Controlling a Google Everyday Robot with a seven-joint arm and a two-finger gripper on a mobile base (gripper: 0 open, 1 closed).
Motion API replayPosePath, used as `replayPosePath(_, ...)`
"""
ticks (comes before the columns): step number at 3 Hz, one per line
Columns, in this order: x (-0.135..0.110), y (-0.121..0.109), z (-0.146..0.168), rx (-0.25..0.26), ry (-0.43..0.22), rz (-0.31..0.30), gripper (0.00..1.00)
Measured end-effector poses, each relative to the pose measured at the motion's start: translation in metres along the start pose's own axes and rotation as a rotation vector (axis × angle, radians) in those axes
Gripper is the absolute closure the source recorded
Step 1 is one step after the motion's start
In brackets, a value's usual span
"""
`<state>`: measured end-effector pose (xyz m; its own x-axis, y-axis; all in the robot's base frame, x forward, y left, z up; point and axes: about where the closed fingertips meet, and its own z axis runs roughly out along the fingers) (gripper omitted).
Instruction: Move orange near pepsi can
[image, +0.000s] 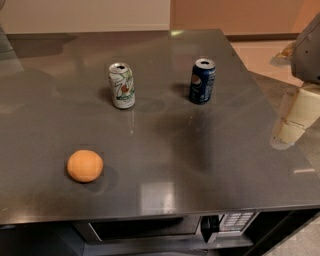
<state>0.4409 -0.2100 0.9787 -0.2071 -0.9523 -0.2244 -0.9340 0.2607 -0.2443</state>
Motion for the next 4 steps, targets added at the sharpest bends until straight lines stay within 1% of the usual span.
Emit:
replayPosePath(1, -0.023, -0.001, 0.005, -0.007, -0.047, -0.025, 0.0)
replayPosePath(2, -0.059, 0.002, 0.016, -0.024, -0.113, -0.07, 0.0)
replayPosePath(3, -0.099, 0.018, 0.036, -0.064, -0.182, -0.146, 0.0)
replayPosePath(4, -0.137, 0.038, 0.062, -0.114, -0.236, -0.224, 0.0)
